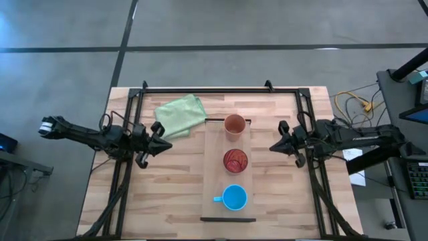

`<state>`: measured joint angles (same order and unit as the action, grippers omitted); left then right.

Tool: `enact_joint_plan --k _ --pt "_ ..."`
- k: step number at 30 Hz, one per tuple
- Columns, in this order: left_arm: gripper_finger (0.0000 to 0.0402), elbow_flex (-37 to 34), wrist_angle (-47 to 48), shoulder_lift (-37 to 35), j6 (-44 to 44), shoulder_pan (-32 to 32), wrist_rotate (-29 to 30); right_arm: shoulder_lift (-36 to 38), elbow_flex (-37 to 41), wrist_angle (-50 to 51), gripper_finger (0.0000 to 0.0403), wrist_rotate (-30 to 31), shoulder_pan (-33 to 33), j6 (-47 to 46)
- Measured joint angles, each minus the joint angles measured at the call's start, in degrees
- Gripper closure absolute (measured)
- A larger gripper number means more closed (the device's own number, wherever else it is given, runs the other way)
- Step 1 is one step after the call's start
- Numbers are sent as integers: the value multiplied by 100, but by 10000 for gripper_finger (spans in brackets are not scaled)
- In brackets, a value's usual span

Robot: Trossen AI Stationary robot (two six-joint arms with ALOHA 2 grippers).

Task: Stack small to large cups/mugs on shelf
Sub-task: Return to Home Position

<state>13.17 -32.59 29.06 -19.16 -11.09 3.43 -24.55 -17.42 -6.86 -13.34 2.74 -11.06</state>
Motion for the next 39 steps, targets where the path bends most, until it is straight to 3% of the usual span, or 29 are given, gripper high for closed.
enact_joint_plan --k 8,13,18,33,39 --pt "402 -640 -200 -458 -4 -2 -18 749 947 -160 394 -4 0 -855" --pt "402 -1266 -1160 -780 -19 -2 -17 1187 1315 -595 394 -4 0 -935" --pt "402 -1265 -1112 -1058 4 0 -33 1589 1644 -1008 394 -4 0 -838" --pt "402 -1274 -198 -1137 262 0 -97 1761 1692 -495 394 184 -2 -213" --pt "402 -1278 920 -1162 607 0 -25 1763 1692 6 394 185 -2 -915"
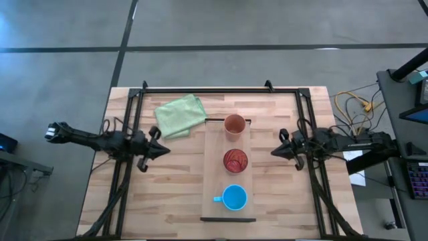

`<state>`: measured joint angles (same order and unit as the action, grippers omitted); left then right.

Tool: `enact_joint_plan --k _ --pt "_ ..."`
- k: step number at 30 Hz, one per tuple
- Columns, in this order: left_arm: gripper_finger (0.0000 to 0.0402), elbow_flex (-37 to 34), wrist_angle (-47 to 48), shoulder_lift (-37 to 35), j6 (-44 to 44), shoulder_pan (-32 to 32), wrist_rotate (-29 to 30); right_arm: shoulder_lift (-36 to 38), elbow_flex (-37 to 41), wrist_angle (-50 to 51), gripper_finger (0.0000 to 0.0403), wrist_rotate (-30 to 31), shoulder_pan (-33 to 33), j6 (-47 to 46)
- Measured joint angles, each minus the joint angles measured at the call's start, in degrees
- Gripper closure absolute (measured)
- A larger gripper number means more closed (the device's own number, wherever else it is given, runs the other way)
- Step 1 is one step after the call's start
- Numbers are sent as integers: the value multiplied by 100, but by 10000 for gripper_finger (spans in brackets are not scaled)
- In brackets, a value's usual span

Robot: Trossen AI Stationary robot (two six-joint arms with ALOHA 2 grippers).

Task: Stack small to large cups/mugs on shelf
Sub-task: Return to Home Position

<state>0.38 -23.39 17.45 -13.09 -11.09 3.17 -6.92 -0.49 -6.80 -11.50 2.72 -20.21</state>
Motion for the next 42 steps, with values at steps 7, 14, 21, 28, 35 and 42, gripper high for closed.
enact_joint_plan --k 7,14,21,28,35,42 --pt "402 -4 482 38 5 0 14 -116 -13 501 394 -40 1 106" --pt "402 14 496 -358 344 0 14 -179 -13 499 394 -69 2 223" --pt "402 23 1247 -1187 467 0 12 -133 -15 495 394 -91 2 326" --pt "402 38 1555 -1583 472 -1 7 -131 -15 496 394 -114 3 473" --pt "402 35 2225 -1569 449 -2 -13 -142 -15 497 394 -113 2 440" --pt "402 7 2182 -1313 451 -2 -10 -149 -15 497 394 -91 2 433"
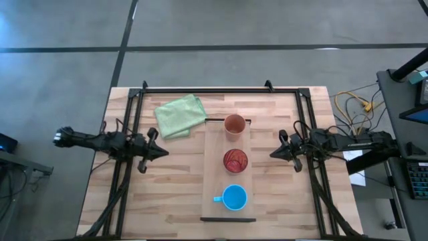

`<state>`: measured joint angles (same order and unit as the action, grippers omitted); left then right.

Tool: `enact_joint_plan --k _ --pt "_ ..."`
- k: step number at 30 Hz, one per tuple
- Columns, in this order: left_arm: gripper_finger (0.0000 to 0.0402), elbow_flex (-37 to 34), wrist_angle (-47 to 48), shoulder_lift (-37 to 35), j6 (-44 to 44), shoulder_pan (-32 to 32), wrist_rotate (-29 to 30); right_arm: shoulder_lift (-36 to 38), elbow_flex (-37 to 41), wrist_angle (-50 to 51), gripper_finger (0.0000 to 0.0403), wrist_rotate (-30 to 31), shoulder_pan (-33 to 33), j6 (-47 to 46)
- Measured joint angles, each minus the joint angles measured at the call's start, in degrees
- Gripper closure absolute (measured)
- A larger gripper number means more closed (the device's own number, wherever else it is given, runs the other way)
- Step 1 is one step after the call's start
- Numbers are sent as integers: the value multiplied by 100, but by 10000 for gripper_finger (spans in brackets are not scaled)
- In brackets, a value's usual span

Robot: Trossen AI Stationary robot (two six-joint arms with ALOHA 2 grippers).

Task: Stack small to large cups/mugs on shelf
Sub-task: Return to Home Position

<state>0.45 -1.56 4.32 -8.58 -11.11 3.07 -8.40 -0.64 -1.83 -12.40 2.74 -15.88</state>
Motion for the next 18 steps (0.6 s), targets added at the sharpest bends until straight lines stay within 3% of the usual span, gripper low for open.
enact_joint_plan --k 18 --pt "402 -11 -37 450 0 0 25 0 0 -5 394 2 0 -17"
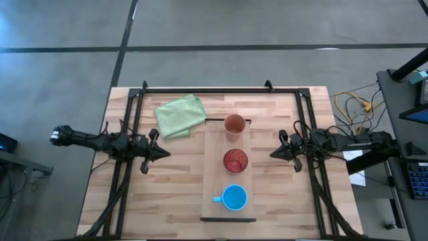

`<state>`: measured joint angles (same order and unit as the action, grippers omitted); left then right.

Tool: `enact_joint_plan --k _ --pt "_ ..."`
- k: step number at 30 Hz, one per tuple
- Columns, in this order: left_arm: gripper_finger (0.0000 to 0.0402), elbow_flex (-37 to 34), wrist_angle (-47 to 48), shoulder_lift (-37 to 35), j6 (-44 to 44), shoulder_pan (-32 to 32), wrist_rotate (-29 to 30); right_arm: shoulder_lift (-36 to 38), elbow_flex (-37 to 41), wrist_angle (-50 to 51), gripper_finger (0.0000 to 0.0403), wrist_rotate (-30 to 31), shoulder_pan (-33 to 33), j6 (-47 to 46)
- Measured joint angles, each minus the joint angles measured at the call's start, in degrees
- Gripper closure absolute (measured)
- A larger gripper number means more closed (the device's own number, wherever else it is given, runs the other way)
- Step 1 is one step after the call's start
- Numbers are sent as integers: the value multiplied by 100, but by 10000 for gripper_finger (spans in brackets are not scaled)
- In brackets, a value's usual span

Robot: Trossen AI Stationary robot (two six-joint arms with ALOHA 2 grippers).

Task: Stack small to large cups/mugs on shelf
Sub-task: Return to Home Position

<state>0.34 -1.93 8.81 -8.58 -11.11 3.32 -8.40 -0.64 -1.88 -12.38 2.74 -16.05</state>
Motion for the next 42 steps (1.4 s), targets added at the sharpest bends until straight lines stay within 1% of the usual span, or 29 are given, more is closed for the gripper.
enact_joint_plan --k 10,42 --pt "402 -4 -19 119 0 0 -1 0 0 -1 394 0 0 0" --pt "402 -7 -17 117 2 0 -3 0 0 -3 394 2 2 2"
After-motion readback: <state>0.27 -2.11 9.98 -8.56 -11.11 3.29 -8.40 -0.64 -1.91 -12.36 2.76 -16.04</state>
